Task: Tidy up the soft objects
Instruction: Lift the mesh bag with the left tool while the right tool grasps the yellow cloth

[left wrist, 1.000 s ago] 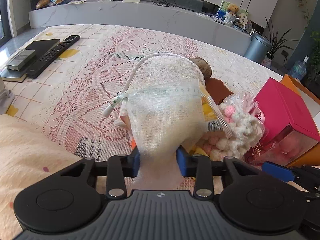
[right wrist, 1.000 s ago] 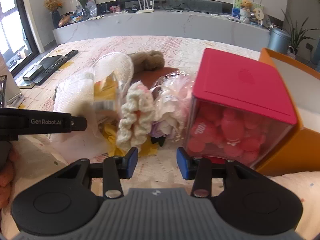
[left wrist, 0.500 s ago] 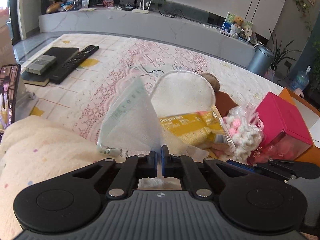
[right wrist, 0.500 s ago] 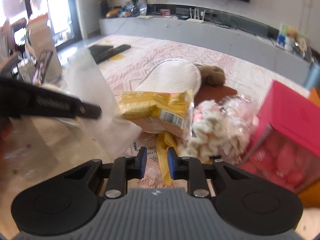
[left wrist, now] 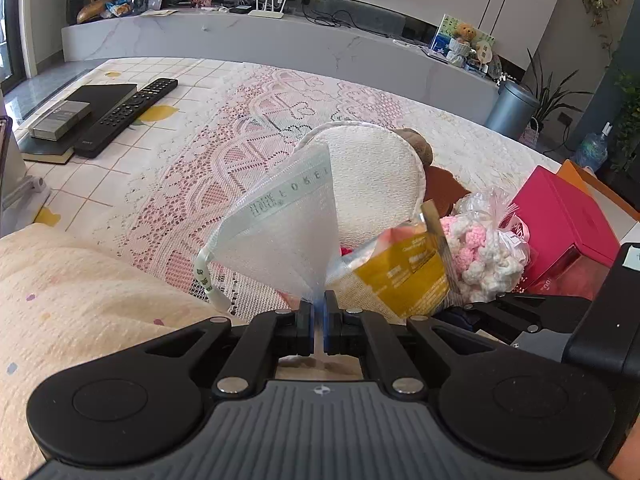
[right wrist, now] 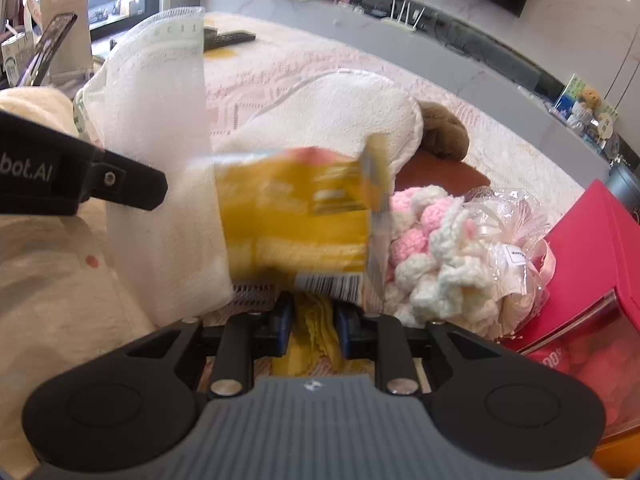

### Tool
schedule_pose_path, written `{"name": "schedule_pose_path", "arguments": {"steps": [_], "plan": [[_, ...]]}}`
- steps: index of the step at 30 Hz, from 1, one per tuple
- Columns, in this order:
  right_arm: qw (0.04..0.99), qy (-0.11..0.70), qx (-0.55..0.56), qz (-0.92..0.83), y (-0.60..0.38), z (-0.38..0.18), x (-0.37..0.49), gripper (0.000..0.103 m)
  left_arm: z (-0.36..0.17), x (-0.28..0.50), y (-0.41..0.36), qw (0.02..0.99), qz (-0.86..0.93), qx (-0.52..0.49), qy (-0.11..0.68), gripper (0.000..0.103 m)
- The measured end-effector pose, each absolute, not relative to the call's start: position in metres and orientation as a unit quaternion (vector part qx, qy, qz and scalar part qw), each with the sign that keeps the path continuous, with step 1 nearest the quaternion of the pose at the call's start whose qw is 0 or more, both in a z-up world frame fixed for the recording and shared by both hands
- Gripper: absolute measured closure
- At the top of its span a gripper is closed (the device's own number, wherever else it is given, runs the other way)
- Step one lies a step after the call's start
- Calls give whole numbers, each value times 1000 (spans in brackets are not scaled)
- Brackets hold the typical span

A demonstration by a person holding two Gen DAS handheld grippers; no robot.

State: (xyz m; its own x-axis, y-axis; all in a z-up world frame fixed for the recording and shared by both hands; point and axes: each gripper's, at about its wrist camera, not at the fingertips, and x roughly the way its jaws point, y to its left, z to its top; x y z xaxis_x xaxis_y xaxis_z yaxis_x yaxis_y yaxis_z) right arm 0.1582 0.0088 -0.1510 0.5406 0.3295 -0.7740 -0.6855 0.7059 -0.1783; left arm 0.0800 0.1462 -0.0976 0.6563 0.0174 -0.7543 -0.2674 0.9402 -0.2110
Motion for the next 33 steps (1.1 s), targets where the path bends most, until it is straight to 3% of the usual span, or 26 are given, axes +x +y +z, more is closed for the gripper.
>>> {"name": "schedule_pose_path", "arguments": {"steps": [1,3,33], "plan": [[844,376,-235,301,8,-150,159,84,-98,79,146,898,79,-156,405,99],[847,380,-229,292,6,-150,163,100,-97,78,147,900,75,-161,398,99],[938,260,-31,225,-124,2,71,101,-13,33,85,951,15,-131,280,100]]}}
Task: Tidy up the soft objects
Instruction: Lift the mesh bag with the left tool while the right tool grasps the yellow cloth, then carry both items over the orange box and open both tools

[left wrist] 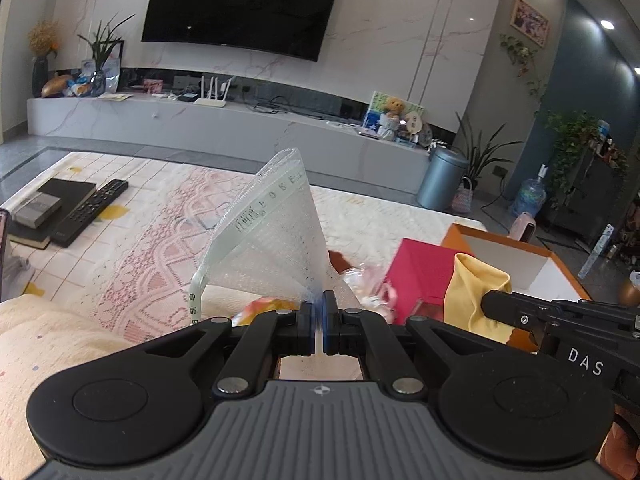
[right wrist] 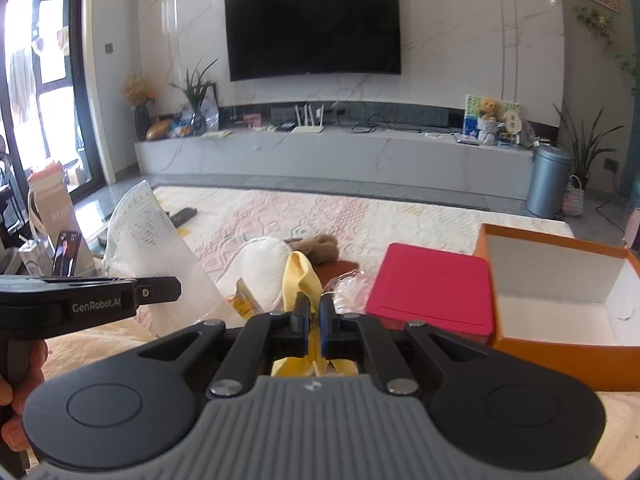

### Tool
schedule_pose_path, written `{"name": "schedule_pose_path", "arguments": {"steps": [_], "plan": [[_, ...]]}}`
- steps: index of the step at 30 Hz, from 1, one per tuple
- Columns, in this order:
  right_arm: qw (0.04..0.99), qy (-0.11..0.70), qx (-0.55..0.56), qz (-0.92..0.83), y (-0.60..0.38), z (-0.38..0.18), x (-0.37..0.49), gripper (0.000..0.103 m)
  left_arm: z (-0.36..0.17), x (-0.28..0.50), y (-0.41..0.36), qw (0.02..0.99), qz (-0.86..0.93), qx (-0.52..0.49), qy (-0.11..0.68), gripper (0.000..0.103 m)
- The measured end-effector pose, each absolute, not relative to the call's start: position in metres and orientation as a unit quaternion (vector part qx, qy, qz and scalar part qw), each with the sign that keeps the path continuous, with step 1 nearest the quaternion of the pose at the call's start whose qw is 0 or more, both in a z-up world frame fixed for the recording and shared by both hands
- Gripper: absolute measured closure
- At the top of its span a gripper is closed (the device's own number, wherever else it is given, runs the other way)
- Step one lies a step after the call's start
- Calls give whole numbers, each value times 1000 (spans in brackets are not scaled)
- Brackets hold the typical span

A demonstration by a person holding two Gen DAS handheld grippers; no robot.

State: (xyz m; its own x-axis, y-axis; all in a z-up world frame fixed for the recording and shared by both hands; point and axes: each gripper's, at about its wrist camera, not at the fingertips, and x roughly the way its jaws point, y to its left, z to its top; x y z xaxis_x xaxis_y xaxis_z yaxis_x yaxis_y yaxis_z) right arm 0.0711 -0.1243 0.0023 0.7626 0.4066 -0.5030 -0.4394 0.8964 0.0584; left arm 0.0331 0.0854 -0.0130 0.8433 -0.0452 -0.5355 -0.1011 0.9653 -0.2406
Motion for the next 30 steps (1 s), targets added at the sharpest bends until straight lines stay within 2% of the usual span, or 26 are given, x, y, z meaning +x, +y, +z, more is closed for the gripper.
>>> {"name": "schedule_pose_path", "arguments": {"steps": [18,30], "plan": [[964,205,4,171,-200,39,57,101,26,62,13,958,-100,-85,254,100],[966,216,32,139,-245,46,99,100,40,115,-37,949,-166,-56,264,100]]}}
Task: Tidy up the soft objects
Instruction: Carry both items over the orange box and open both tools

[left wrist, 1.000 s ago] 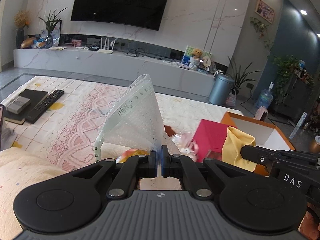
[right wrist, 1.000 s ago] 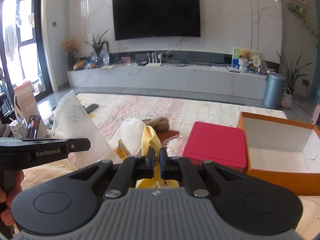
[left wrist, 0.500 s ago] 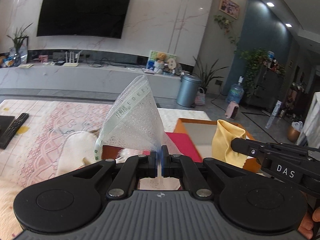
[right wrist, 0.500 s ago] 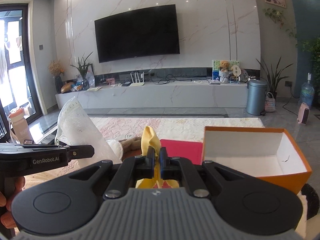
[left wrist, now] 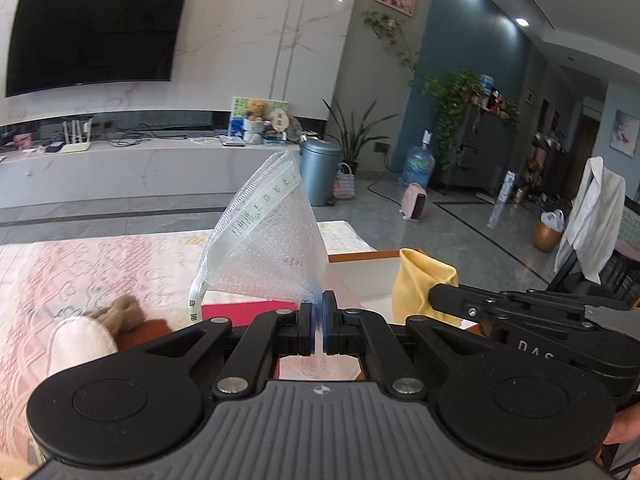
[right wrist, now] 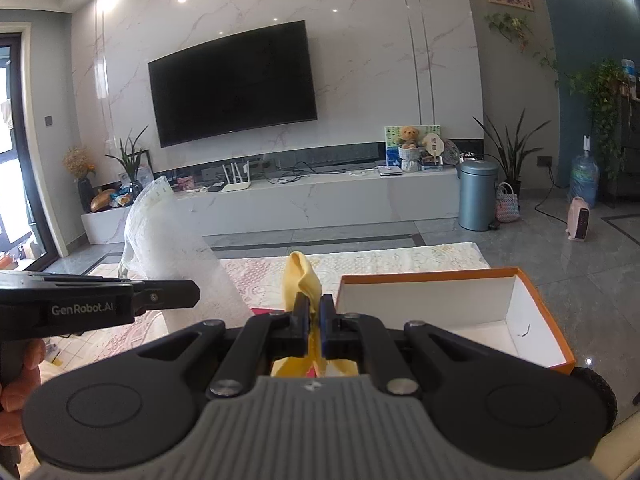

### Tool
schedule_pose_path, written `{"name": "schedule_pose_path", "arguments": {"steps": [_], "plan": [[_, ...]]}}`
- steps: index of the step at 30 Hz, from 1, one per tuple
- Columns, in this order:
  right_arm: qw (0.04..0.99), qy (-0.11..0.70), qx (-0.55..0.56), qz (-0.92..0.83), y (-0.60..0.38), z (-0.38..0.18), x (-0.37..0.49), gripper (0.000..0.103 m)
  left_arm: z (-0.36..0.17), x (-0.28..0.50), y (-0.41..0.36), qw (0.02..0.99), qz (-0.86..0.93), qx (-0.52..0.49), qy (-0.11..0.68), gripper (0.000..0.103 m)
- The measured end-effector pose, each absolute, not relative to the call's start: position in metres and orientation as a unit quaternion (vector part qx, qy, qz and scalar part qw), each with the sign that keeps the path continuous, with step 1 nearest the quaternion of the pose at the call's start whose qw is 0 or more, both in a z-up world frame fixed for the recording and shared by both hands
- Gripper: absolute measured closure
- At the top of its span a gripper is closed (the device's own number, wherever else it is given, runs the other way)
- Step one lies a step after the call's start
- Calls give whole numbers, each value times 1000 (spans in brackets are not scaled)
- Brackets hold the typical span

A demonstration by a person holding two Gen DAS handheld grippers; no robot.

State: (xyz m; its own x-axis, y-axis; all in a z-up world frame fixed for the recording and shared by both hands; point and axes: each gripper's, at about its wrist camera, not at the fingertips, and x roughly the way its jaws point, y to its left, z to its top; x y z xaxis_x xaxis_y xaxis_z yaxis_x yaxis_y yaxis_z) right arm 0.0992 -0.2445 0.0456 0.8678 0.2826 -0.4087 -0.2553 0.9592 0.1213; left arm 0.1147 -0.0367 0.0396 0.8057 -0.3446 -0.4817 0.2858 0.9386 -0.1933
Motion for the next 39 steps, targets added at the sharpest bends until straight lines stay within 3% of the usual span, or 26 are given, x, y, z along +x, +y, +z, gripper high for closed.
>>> {"name": "schedule_pose_path", "arguments": {"steps": [13,21,35,39], "plan": [[963,238,41,123,-269,39,166,100,17,177,-75,921,-208,-19,329,100],[939,306,96,127,-281,1,210,100,-20,224,-83,880,-229,-10,416,100],[910,389,115,89,-318,-53,248,100,-57,269,-127,826,-286,-28,485,100],[895,418,127,91,-325,-63,255,100,-70,276,-142,821,-262,21,507,100]]}}
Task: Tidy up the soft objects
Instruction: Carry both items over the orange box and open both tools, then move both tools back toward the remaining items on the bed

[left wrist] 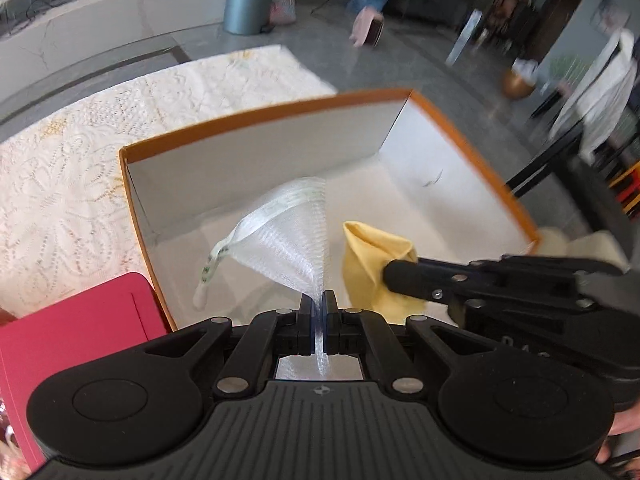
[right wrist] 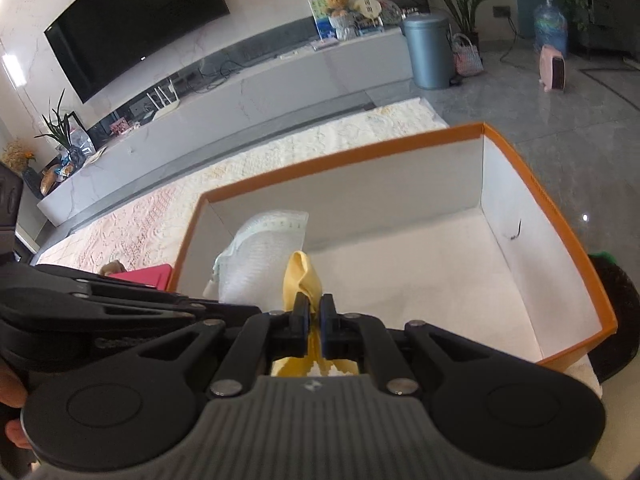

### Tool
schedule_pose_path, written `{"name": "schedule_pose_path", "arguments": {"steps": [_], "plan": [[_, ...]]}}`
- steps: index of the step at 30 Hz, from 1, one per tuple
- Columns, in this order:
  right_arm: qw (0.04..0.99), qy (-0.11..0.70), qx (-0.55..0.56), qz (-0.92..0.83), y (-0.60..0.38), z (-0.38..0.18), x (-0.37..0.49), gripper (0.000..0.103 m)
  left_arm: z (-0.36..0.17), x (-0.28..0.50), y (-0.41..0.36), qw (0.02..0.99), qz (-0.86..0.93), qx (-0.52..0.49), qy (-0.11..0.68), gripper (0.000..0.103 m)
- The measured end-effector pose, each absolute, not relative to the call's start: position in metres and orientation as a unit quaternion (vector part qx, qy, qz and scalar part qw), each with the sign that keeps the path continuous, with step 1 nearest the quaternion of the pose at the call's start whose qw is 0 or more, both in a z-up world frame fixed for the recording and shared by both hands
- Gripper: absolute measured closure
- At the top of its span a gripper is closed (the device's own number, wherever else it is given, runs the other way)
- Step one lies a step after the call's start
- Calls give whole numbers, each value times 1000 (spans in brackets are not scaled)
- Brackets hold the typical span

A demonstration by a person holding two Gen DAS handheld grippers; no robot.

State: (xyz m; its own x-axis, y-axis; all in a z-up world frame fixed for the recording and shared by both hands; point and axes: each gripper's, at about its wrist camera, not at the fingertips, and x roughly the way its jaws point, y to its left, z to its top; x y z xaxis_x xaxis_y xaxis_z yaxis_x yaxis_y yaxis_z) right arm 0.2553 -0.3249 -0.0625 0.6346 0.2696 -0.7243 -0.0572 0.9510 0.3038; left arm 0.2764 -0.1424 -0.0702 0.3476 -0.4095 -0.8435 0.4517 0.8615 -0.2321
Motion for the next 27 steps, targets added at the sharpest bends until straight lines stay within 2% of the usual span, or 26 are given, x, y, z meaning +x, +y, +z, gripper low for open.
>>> {"name": "schedule_pose_path", "arguments": {"steps": [8,11,16,19,21,23,27], "plan": [[864,476,130,102,-314,-88,279,100,-80,277,-145,805,-227,50,545,96],[852,494,143,101,-317,-95,284,98,-77,277,-146,804,-221,53,549,88],[843,507,151,97,-320,-94,284,94,-70,275,-142,812,-194,47,549,62],[843,504,159,95,-323,-89,281,86,-61,273,-138,817,-191,25,543,59],[846,499,165,93,-325,-84,278,76,-54,268,-132,824,-191,15,534,58],[848,495,166,93,-325,-78,274,72,-44,262,-126,832,-191,2,521,58],[855,485,156,94,-320,-67,262,71,-28,247,-117,846,-192,-14,497,58]]}}
